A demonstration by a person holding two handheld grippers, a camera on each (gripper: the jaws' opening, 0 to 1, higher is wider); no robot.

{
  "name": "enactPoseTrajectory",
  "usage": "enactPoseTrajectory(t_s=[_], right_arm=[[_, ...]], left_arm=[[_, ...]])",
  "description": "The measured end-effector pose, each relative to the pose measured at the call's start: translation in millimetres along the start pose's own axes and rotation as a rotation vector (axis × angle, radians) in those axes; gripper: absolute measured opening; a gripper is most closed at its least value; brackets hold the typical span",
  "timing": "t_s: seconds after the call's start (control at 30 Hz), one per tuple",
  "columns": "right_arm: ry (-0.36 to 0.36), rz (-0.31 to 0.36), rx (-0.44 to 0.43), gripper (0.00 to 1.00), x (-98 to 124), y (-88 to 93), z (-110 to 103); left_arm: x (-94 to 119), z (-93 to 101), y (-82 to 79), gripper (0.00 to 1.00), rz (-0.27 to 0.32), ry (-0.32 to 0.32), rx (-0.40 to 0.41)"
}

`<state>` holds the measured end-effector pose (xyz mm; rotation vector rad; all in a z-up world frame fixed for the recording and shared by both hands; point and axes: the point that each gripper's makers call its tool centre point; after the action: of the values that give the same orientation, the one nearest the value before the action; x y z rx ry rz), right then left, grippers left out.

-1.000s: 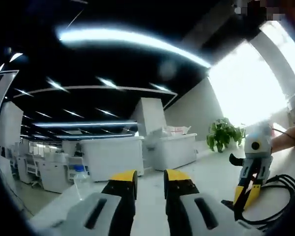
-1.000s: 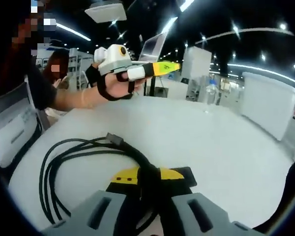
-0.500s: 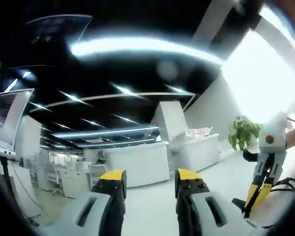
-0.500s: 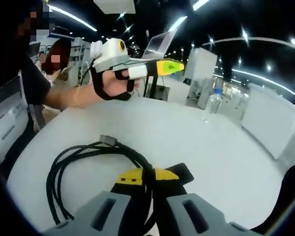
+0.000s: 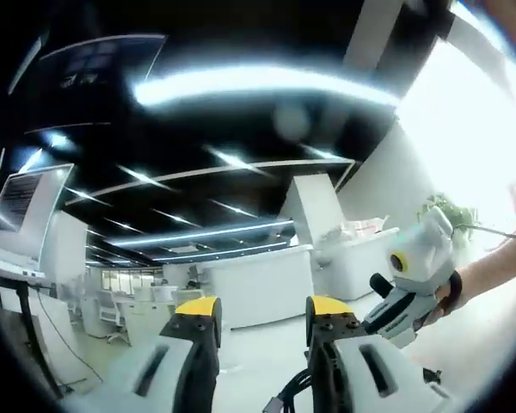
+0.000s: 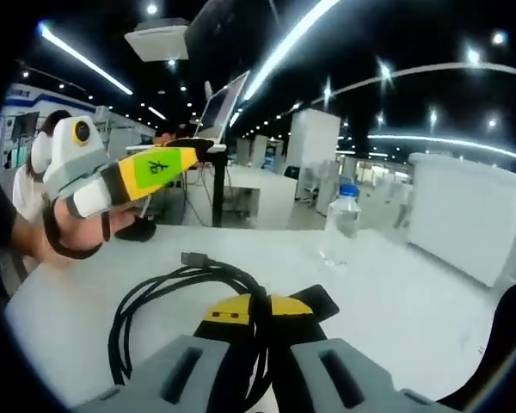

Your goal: Coil the Type-C to USB data cable on the desktop and secure it with Velcro straps.

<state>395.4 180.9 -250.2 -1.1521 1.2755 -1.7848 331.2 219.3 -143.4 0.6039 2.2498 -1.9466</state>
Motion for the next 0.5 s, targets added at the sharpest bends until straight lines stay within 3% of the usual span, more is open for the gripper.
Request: enactPoseTrajectory(t_s=[0.2,0.37,0.5], right_arm=[[0.008,-0.022,-0.054,0.04,-31,16.1,5],[0.022,-0.015,-0.108,0.04,-40,22.5,9],[0.032,-0.028,-0.082,0.06,-45,27.0,6]], left_arm=[[0,-1.7,2.1,0.40,-0.006,-0.006,-0.014],[1,0.6,2.1,0.40,-0.006,0.001,-0.018],[0,6.0,6.1,0.40,-0.015,0.017,-0.031]])
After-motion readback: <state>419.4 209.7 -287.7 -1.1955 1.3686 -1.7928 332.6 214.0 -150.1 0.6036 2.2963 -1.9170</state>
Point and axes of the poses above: the point that each gripper's makers call its tool centre point, and the gripper's own axes: x roughly backward along the fingers, z roughly to its right, y roughly out of its underside, and after that the axes turned 3 degrees about -z, right-handed
